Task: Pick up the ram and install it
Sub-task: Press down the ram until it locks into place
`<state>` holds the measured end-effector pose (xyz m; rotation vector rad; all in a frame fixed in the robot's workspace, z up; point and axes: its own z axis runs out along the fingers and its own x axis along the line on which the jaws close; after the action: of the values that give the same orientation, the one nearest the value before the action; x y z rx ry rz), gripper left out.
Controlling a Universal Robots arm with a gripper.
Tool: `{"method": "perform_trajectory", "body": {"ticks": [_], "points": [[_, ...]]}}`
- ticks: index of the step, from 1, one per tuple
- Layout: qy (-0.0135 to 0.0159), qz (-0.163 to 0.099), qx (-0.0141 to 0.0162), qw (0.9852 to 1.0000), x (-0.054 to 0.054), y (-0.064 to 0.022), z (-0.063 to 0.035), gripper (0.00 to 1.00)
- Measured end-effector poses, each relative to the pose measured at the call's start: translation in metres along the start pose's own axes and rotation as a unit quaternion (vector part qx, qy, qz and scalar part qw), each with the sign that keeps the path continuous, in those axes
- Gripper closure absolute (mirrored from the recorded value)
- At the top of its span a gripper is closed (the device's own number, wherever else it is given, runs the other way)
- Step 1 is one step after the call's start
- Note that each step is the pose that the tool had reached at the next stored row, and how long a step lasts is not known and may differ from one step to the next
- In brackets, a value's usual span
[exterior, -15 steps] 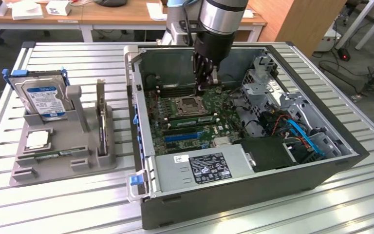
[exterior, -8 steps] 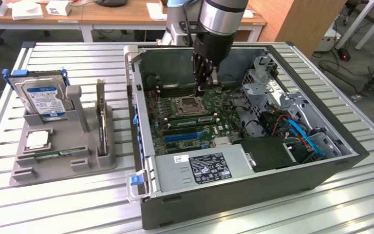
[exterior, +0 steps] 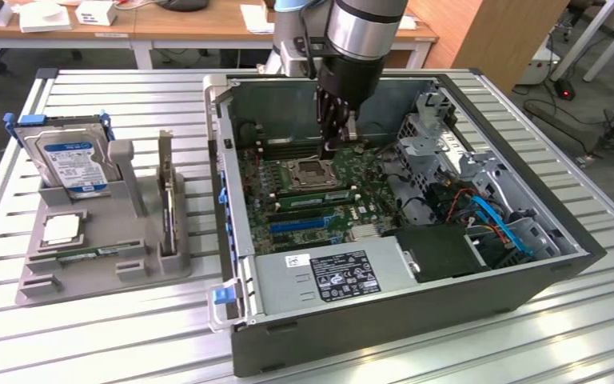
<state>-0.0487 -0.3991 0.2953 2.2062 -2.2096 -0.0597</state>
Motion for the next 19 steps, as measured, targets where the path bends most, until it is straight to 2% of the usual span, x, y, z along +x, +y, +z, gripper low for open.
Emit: {"method": "perform_trajectory", "body": {"ticks": [8, 19], "points": [[-0.0001, 0.0, 0.0001, 1.0, 0.0, -0.0001, 0.0028, 0.91], [-0.0001, 0.0, 0.0001, 1.0, 0.0, -0.0006, 0.014, 0.91]]}}
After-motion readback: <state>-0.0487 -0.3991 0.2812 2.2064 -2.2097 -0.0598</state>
